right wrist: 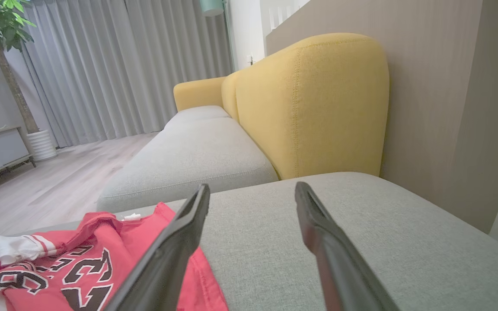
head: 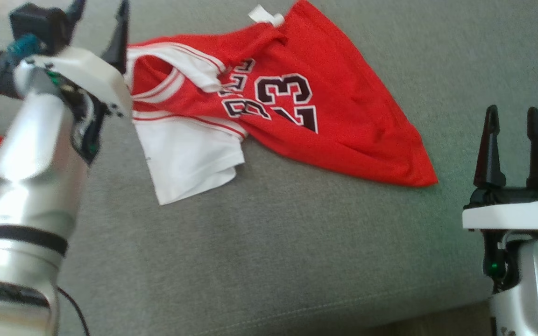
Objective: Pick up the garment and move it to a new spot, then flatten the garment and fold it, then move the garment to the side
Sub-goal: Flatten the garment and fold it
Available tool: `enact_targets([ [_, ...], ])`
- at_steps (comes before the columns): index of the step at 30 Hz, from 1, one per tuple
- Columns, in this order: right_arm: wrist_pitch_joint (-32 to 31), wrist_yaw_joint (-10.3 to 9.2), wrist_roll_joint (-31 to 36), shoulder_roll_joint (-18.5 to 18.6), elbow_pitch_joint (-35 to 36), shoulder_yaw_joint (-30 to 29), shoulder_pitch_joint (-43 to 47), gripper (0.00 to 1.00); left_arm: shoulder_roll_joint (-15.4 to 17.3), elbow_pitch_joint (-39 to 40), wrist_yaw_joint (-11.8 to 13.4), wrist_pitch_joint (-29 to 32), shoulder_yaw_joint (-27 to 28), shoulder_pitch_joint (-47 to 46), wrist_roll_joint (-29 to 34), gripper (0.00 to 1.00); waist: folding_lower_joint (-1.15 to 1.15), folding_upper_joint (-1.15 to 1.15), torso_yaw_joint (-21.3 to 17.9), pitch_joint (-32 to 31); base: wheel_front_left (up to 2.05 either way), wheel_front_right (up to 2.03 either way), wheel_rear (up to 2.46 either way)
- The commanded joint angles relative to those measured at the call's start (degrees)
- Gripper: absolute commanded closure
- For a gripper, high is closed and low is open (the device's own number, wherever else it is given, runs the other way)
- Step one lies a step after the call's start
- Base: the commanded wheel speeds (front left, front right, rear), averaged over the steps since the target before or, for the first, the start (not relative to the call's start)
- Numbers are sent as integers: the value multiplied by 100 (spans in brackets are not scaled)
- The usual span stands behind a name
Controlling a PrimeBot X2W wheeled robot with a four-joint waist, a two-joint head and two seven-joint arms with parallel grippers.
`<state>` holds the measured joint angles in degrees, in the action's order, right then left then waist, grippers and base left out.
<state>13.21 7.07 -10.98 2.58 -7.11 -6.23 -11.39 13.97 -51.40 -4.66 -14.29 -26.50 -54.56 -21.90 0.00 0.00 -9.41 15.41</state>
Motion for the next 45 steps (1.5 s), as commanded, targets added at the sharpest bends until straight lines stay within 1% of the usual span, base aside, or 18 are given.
enact_targets([
  [1,82,42,55,30,121,125,-105,0,137,265,-35,-63,206,60,-57,0,0,0,243,-304,0,0,0],
  [4,67,42,115,30,5,189,-65,0,56,661,-22,-68,281,483,-116,0,0,0,446,-589,0,0,0],
  [9,44,42,165,30,-160,334,42,0,-120,1633,157,-69,493,1547,-168,0,0,0,723,-981,0,0,0],
  [10,44,42,165,30,-160,334,42,0,-120,1633,157,-69,493,1547,-168,0,0,0,723,-981,0,0,0],
  [11,41,42,205,30,-239,394,109,0,-208,2057,264,-70,582,2043,-172,0,0,0,827,-1087,0,0,0],
  [13,44,42,253,30,-345,473,167,0,-278,2452,391,-70,675,2538,-152,0,0,0,909,-1167,0,0,0],
  [16,59,42,286,30,-539,614,235,0,-372,2937,555,-70,808,3255,-109,0,0,0,971,-1257,0,0,0],
  [20,97,42,509,30,-785,695,305,0,-491,3414,722,-70,927,4055,44,0,0,0,1022,-1353,0,0,0],
  [24,137,42,717,30,-934,621,423,0,-636,3710,821,-70,1071,4573,181,0,0,0,1076,-1425,0,0,0],
  [27,157,42,732,30,-1019,678,525,0,-735,3888,869,-71,1175,4852,295,0,0,0,1079,-1477,0,0,0],
  [32,172,42,765,30,-1099,733,628,0,-848,3986,872,-71,1300,5123,453,0,0,0,1069,-1550,0,0,0],
  [45,178,42,693,30,-1139,834,587,0,-986,3854,694,-71,1394,5164,611,0,0,0,1048,-1562,0,0,0],
])
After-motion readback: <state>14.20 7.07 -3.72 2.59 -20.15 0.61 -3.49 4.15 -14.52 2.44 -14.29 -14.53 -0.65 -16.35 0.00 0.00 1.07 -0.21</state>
